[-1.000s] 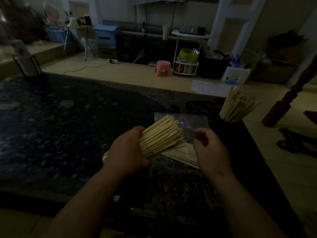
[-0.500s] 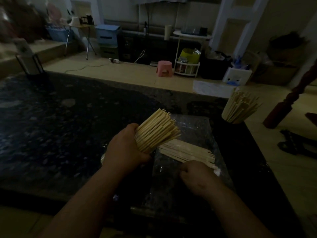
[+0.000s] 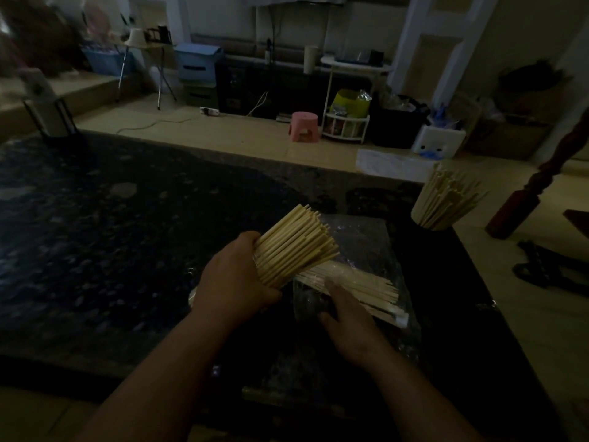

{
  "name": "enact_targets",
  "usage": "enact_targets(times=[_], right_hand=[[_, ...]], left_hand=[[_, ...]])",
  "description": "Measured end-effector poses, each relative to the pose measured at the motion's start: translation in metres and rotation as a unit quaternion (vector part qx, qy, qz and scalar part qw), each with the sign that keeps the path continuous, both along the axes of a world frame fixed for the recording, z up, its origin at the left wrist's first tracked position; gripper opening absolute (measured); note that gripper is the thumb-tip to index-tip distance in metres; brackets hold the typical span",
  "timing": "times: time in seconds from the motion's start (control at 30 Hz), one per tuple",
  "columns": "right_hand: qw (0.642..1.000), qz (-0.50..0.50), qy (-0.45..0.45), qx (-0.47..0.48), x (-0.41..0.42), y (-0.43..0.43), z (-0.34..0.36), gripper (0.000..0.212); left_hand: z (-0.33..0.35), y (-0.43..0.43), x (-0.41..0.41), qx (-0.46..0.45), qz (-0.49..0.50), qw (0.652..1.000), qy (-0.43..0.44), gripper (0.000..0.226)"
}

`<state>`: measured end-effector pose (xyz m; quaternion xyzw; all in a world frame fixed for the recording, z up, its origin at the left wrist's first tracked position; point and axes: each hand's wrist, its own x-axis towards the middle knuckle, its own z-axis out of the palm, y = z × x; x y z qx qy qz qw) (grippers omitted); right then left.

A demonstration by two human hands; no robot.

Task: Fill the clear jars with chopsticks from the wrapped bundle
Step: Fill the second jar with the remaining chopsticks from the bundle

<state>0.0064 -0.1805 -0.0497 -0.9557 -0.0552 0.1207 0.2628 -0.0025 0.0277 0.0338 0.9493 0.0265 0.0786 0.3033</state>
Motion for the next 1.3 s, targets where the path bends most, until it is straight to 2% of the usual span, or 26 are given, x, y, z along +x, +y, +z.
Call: enact_targets(times=[0.17,0.3,0.4,0.53,0.83,1.03,1.3], right_hand=[[0.993,-0.036,-0.056,-0.096,0.005,-0.006,-0.011,0.051],[0.99,-0.04,-0.071,-0.119,0.011,-0.008,-0.017,0.045],[0.99,-0.04,-0.049,-0.123,0.015,-0.01,-0.02,0.045],[0.987,-0.04,-0.067,-0.143,0.018,-0.011,-0.017,0.045],[0.984,-0.032,-0.08,-0.153,0.021,-0.011,-0.015,0.029],[0.984,-0.065,-0.083,-0.144,0.018,-0.009,-0.01,0.004],[0.986,-0.064,-0.063,-0.142,0.016,-0.01,-0.006,0.009]], left_hand=[[0.0,-0.001,0.001,-0.004,0.003,1.0,0.005,0.091],[-0.001,0.0,0.002,-0.005,0.006,1.0,0.006,0.092],[-0.002,0.0,0.002,-0.012,0.007,1.0,0.004,0.092],[-0.004,-0.002,0.003,-0.007,0.007,1.0,0.003,0.093],[-0.001,-0.003,0.003,-0.011,0.002,1.0,0.014,0.093],[-0.001,-0.004,0.002,-0.008,0.0,1.0,0.018,0.094],[0.0,-0.005,0.002,-0.007,-0.003,1.0,0.016,0.091]])
